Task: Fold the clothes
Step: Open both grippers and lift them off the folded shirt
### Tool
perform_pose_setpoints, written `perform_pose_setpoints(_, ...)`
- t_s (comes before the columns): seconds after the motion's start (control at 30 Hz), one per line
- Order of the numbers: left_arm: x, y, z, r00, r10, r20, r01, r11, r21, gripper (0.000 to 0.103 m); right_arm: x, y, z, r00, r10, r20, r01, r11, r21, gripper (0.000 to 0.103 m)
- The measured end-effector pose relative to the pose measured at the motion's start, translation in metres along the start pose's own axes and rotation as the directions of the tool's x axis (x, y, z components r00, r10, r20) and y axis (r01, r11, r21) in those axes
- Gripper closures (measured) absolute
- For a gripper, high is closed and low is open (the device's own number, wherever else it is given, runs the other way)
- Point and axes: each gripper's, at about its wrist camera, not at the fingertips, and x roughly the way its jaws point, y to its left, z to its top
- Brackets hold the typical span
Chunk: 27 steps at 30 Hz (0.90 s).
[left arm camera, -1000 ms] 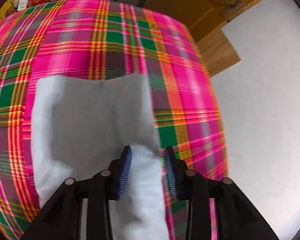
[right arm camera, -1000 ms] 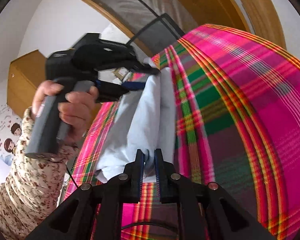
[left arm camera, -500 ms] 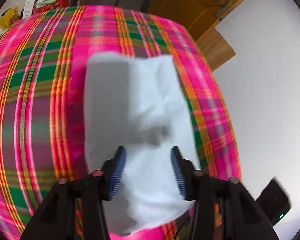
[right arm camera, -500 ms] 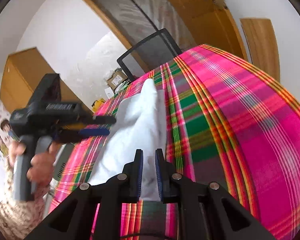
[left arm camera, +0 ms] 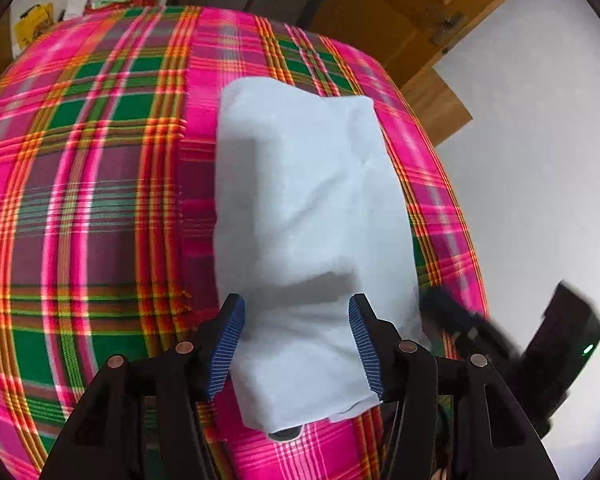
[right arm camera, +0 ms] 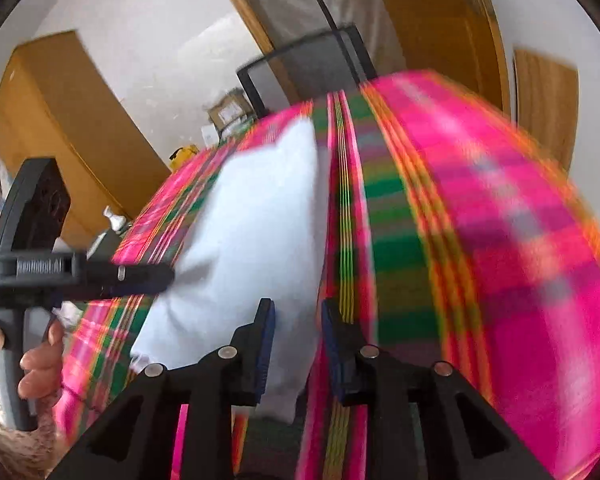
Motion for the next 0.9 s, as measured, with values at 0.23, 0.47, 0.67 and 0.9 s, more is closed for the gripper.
perform_pose_setpoints(0.23, -0.001, -0.003, -0.008, 0.997, 0.066, 0.034, -0.068, 0.996, 0.056, 0.046, 0.019, 0.01, 0.043, 0.999, -0.015, 0.037, 0.02, 0.991, -0.135, 0.077)
perform_pose_setpoints(0.47, 0.006, -0.003, -0.012, 0.993, 0.107, 0.04, -0.11, 0.99, 0.083, 0.046, 0.059, 0.017, 0.07, 0.999, -0.046, -0.005, 0.044, 0.974, -0.221, 0.084)
perform_pose_setpoints(0.67, 0.011, -0.004, -0.015, 0.989, 0.14, 0.042, -0.144, 0.984, 0.104, 0.045, 0.083, 0.009, 0.084, 0.998, -0.056, -0.025, 0.05, 0.979, -0.2, 0.084)
perform_pose_setpoints(0.9, 0.013, -0.013, -0.019, 0.973, 0.206, 0.099, -0.22, 0.961, 0.166, 0.038, 0.103, 0.001, 0.085, 0.994, -0.087, -0.059, 0.075, 0.981, -0.18, 0.084)
